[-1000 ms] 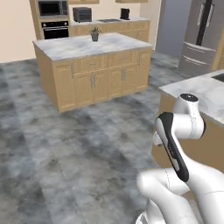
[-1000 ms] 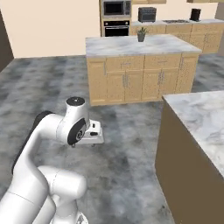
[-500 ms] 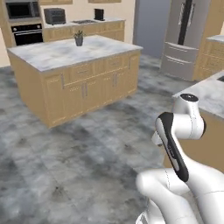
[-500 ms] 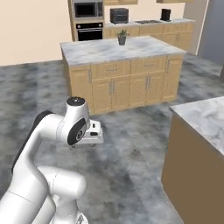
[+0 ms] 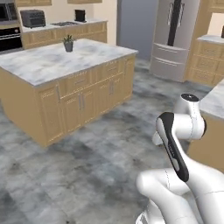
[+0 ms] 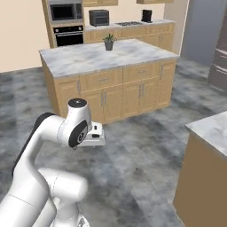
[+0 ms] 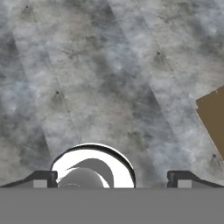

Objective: Take the fork and place it on the left side of the plate. Then take the spoon and place it on the right side of the plate. Make sure they're directly next to the plate.

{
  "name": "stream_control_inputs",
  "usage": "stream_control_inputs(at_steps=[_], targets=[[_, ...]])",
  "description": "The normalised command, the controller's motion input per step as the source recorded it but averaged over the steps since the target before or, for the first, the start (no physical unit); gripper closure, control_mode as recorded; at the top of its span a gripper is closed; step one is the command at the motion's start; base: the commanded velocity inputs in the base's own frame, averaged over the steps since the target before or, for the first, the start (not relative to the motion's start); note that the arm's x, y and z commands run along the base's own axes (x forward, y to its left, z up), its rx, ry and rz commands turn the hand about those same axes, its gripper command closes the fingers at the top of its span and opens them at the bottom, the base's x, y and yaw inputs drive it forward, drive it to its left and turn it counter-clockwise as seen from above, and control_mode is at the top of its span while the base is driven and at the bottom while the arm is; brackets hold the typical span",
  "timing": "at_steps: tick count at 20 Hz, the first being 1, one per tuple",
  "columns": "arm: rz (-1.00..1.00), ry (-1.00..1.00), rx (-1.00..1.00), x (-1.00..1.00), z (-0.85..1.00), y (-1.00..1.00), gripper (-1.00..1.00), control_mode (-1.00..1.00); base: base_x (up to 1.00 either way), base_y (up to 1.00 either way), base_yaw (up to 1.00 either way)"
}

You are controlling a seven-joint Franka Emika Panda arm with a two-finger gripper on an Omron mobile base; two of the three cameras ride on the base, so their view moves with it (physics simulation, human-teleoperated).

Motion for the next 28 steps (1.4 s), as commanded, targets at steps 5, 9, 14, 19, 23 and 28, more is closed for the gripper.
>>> stream_control_inputs(at_steps=[5,9,14,19,23,28], targets=[[0.00,0.00,0.00,0.00,0.00,0.00,-1.00,1.00,1.00,0.54,-0.30],[0.00,0.00,0.00,0.00,0.00,0.00,-1.00,1.00,1.00,0.49,-0.35],[0.00,0.00,0.00,0.00,0.00,0.00,-1.00,1.00,1.00,0.41,-0.46],[0.00,0.00,0.00,0.00,0.00,0.00,-1.00,1.00,1.00,0.37,-0.48],[0.00,0.00,0.00,0.00,0.00,0.00,-1.00,1.00,1.00,0.37,-0.47],[0.00,0.00,0.00,0.00,0.00,0.00,-1.00,1.00,1.00,0.30,-0.37]])
